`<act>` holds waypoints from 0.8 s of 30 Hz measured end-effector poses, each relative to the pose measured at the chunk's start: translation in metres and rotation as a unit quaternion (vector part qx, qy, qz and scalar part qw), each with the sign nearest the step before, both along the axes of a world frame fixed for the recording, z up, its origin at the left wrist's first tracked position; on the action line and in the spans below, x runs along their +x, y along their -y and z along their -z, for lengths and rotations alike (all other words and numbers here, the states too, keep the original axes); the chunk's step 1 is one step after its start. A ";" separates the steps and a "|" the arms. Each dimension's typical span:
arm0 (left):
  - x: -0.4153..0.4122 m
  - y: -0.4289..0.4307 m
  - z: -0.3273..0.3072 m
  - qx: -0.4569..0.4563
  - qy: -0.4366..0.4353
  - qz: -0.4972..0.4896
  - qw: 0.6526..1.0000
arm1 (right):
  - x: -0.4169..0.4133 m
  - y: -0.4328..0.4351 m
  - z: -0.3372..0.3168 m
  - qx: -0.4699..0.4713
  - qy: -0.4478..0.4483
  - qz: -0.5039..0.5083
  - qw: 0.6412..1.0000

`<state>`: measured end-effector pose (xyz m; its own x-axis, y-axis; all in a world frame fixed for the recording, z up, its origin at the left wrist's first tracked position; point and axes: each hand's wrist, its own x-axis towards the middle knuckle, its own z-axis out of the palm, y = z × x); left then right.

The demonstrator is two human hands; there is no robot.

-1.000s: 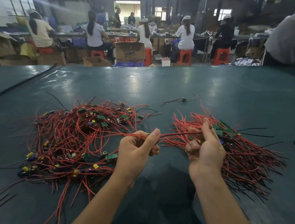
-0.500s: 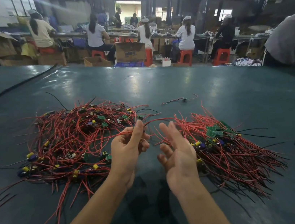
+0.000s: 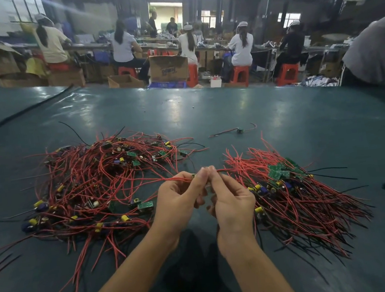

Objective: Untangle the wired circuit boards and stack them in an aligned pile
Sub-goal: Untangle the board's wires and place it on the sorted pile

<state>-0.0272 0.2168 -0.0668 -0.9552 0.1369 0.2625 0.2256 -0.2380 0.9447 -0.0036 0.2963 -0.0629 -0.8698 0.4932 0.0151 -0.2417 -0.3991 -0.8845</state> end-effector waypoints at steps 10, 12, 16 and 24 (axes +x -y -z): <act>-0.004 0.004 -0.001 -0.020 -0.007 0.006 1.000 | -0.006 -0.045 -0.012 -0.144 0.011 0.110 0.983; -0.003 0.004 -0.001 -0.015 -0.007 0.005 1.000 | -0.006 -0.044 -0.012 -0.146 0.005 0.113 0.983; -0.004 0.007 -0.002 -0.013 0.003 -0.006 1.000 | -0.006 -0.034 -0.009 -0.086 0.007 0.103 0.991; -0.008 0.009 -0.001 -0.078 -0.068 -0.008 0.995 | 0.003 -0.003 0.000 0.142 -0.002 -0.048 0.989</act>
